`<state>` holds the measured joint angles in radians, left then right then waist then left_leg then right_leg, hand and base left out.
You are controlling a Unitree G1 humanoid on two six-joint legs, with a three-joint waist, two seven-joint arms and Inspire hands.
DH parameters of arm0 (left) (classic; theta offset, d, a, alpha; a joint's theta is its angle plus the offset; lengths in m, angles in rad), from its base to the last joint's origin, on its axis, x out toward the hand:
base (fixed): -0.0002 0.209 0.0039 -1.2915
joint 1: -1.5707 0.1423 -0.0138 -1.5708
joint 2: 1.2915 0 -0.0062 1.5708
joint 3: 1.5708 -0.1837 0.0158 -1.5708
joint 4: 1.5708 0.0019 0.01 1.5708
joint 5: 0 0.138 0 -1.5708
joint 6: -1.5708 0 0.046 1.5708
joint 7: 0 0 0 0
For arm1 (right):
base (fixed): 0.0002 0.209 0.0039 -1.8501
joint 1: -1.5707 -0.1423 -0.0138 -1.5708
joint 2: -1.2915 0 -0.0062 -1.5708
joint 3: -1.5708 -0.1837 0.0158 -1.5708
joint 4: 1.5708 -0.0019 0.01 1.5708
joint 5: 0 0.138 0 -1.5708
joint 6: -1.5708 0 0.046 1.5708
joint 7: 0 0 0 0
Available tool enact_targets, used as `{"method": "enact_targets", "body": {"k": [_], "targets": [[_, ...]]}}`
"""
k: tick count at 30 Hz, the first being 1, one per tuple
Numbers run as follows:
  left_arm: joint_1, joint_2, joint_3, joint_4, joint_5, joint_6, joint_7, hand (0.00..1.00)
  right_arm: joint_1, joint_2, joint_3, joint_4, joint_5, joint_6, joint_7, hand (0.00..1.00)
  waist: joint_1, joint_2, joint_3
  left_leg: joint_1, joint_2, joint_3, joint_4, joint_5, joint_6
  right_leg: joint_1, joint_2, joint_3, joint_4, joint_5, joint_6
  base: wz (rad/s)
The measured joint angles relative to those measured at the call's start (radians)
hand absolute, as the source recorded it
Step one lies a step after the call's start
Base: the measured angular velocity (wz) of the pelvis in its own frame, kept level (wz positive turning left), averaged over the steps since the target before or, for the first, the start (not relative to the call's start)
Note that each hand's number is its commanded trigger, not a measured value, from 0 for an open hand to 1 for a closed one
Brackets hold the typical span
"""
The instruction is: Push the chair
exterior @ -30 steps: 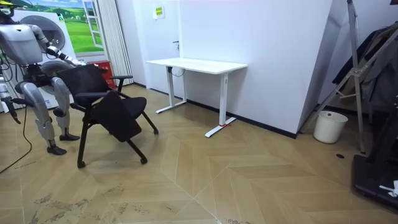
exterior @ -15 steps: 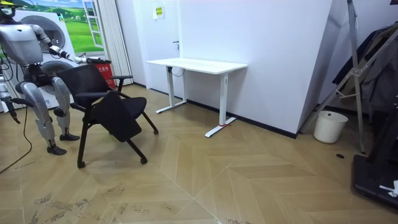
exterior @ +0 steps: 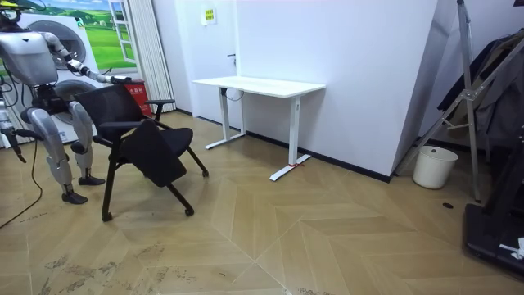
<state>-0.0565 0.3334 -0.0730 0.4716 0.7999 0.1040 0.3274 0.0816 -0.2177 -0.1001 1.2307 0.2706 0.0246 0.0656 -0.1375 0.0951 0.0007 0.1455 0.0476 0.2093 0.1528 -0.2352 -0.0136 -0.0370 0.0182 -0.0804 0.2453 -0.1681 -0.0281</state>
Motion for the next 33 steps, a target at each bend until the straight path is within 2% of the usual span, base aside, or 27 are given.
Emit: {"method": "enact_targets", "body": {"k": [2, 7, 13, 18, 27, 33], "targets": [[0.0, 0.008, -0.024, -0.022, 0.009, 0.016, -0.029, 0.0, -0.002, 0.0, 0.001, 0.0, 0.001, 0.0, 0.0, 0.0, 0.0, 0.008, 0.0012, 0.002, 0.0, 0.0, 0.0, 0.0, 0.0, 0.009, 0.0, -0.003, -0.006, 0.0, 0.0, 0.04], [0.0, 0.008, -0.031, -0.058, 0.087, 0.04, -0.064, 0.0, -0.028, -0.002, 0.012, -0.001, 0.0, -0.001, 0.0, 0.0, 0.002, 0.017, 0.0078, 0.004, 0.002, -0.001, 0.0, 0.0, 0.0, 0.018, 0.001, -0.004, -0.006, 0.0, 0.001, 0.01], [0.0, 0.008, -0.061, -0.11, 0.179, 0.038, -0.103, 0.0, -0.055, -0.002, 0.013, 0.01, -0.007, -0.009, 0.004, 0.0, -0.001, 0.011, 0.0132, 0.003, 0.002, -0.006, -0.001, 0.0, 0.0, 0.02, 0.001, -0.005, -0.008, 0.0, 0.001, 0.0], [0.001, 0.007, -0.08, -0.141, 0.197, 0.037, -0.105, 0.0, -0.058, 0.0, 0.013, 0.012, -0.003, -0.012, 0.003, 0.0, -0.001, 0.001, 0.0201, 0.001, 0.002, -0.005, -0.001, 0.0, 0.0, 0.018, 0.0, -0.004, -0.009, 0.0, 0.001, 0.01], [0.001, 0.005, -0.127, -0.173, 0.221, 0.04, -0.126, 0.0, -0.064, 0.0, 0.013, 0.022, -0.002, -0.012, 0.002, 0.0, -0.006, -0.002, 0.0187, 0.002, 0.001, -0.011, -0.001, 0.0, 0.0, 0.021, 0.001, -0.003, -0.012, 0.001, 0.001, 0.01], [0.003, 0.005, -0.158, -0.178, 0.221, 0.039, -0.124, 0.0, -0.061, 0.0, 0.017, 0.026, -0.002, -0.015, 0.002, 0.0, -0.024, 0.0, 0.0149, 0.004, 0.0, -0.006, -0.001, 0.0, 0.0, 0.029, 0.001, -0.002, -0.022, 0.003, 0.004, 0.01]]}}
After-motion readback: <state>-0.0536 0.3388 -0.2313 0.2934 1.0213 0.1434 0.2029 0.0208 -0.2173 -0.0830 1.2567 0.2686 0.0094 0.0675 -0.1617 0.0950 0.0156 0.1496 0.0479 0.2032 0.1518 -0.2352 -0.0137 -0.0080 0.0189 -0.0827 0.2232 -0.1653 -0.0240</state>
